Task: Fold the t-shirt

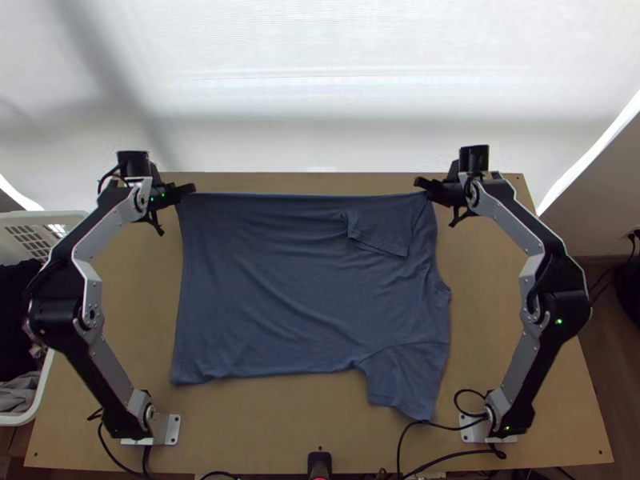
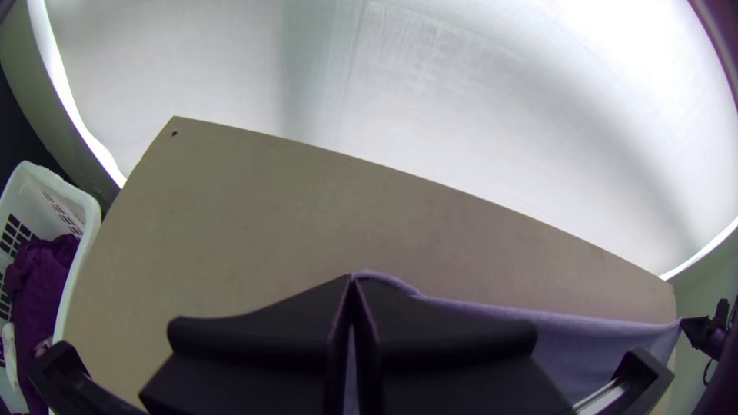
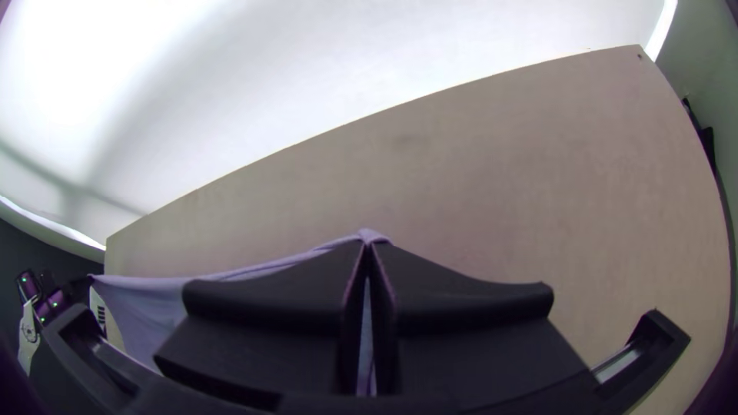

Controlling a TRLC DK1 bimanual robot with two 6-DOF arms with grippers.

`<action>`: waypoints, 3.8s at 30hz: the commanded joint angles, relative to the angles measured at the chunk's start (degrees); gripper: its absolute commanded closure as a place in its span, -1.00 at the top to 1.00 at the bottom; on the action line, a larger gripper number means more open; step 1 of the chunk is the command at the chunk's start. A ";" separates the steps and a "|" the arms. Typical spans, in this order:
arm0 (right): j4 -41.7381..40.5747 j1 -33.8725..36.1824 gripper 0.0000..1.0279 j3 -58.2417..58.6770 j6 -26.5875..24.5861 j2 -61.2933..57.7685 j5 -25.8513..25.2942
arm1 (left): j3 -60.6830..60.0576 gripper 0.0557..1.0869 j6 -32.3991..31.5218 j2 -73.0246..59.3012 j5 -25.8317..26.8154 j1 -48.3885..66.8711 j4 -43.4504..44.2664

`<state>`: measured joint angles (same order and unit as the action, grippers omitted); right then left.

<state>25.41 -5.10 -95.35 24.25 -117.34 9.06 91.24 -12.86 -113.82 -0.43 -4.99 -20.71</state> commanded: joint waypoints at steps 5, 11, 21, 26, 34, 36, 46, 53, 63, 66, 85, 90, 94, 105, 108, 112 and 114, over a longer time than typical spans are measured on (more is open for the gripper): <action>11.07 1.32 -0.95 -12.84 3.96 -6.41 -0.27 | 7.02 -0.92 -1.64 -3.07 0.51 -0.37 -7.33; 18.36 1.15 -0.95 -14.07 5.19 -5.09 -0.27 | 7.11 -0.92 -2.87 -0.44 2.10 -0.10 -16.47; 27.68 0.71 -0.95 -11.35 4.14 -1.40 0.34 | -0.27 -0.92 -2.96 7.03 6.58 -0.72 -22.62; 27.50 0.62 -0.94 -4.67 2.29 2.29 0.34 | -5.20 -0.92 -2.69 10.90 7.02 -1.33 -22.27; 24.34 0.88 -0.95 5.44 1.68 8.62 0.26 | -13.72 -0.92 -2.25 15.91 7.98 -2.39 -19.63; 23.46 0.88 -0.94 7.90 1.68 9.85 0.34 | -15.92 -0.92 -2.25 16.96 8.07 -2.39 -18.67; 16.95 0.36 -0.94 20.20 2.64 14.68 0.26 | -24.80 -0.92 -2.61 20.30 7.98 -2.04 -16.03; 15.72 -0.17 0.12 24.60 2.03 17.67 -0.80 | -30.16 -0.25 -1.90 22.77 6.67 -1.86 -14.27; 16.08 -0.96 0.34 33.92 0.45 33.93 -1.59 | -35.78 -0.12 -0.41 37.62 6.75 -0.81 -15.77; 15.64 -2.10 0.35 38.57 0.53 42.10 -1.68 | -35.87 -0.01 0.65 42.10 6.93 -0.37 -18.49; 25.74 -4.48 0.69 48.42 0.89 54.59 -1.41 | -43.78 0.04 7.50 48.87 7.46 -0.81 -21.04; 29.70 -4.39 0.70 52.64 2.03 53.35 0.43 | -44.22 0.04 14.36 53.44 7.11 -0.63 -28.33; 30.31 -4.04 0.70 55.98 2.20 52.12 0.96 | -44.40 0.04 18.31 57.13 4.64 -0.02 -31.59; 30.58 -5.36 0.01 59.40 1.85 46.15 1.14 | -44.57 0.04 20.51 60.65 2.80 1.92 -35.72; 30.58 -6.94 -0.10 60.11 1.77 45.97 1.14 | -44.75 0.04 22.35 60.73 2.18 2.18 -37.47; 29.00 -8.96 -0.76 60.63 1.24 45.97 1.22 | -46.86 0.04 28.07 60.73 -1.16 2.18 -40.90; 28.12 -9.75 -0.80 61.16 1.06 45.97 1.14 | -48.35 0.04 30.97 61.00 -2.39 2.18 -41.25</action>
<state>54.26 -13.78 -35.86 25.47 -70.61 9.93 45.82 13.34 -53.58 -1.52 -3.09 -60.31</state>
